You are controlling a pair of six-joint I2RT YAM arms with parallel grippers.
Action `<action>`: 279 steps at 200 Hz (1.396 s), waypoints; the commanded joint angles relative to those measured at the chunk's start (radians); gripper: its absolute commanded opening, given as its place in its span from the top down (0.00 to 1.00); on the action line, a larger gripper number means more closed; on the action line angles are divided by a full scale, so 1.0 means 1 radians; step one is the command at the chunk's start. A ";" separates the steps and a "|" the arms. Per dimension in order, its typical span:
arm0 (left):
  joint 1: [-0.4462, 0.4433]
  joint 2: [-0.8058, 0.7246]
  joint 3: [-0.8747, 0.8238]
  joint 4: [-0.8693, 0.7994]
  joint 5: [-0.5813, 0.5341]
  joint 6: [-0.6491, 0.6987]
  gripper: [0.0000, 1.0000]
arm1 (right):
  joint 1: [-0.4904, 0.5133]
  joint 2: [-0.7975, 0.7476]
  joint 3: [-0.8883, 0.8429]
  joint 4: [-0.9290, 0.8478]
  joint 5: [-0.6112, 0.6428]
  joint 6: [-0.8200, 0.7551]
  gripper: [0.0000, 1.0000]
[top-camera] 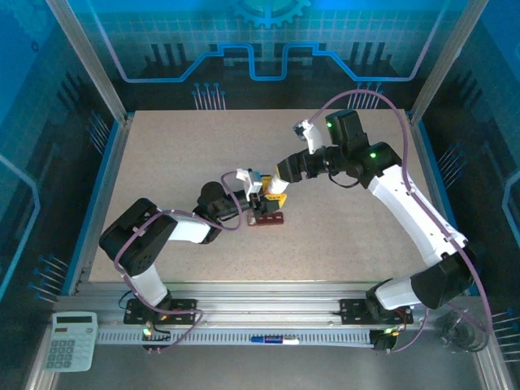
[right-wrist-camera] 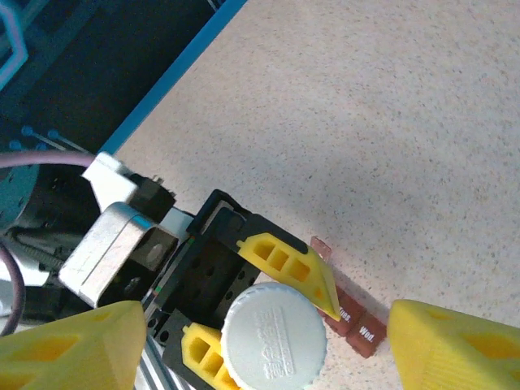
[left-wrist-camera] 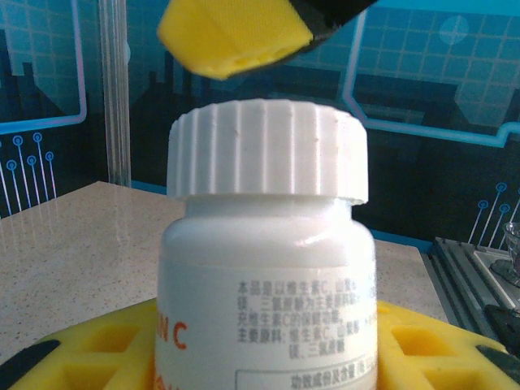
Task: Sort the pills into containers
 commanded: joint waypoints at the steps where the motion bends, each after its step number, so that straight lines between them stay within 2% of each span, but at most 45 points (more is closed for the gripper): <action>1: -0.005 -0.031 0.026 0.055 0.021 -0.001 1.00 | -0.008 0.051 0.063 -0.119 -0.011 -0.155 0.22; 104: -0.004 -0.029 0.026 0.054 0.024 -0.002 1.00 | 0.004 0.120 0.082 -0.149 -0.018 -0.178 0.27; 185: -0.005 -0.027 0.026 0.055 0.022 -0.004 1.00 | 0.011 0.135 0.065 -0.124 -0.037 -0.161 0.36; 279: -0.005 -0.031 0.023 0.055 0.022 -0.002 1.00 | 0.020 0.124 0.019 -0.092 -0.048 -0.122 0.54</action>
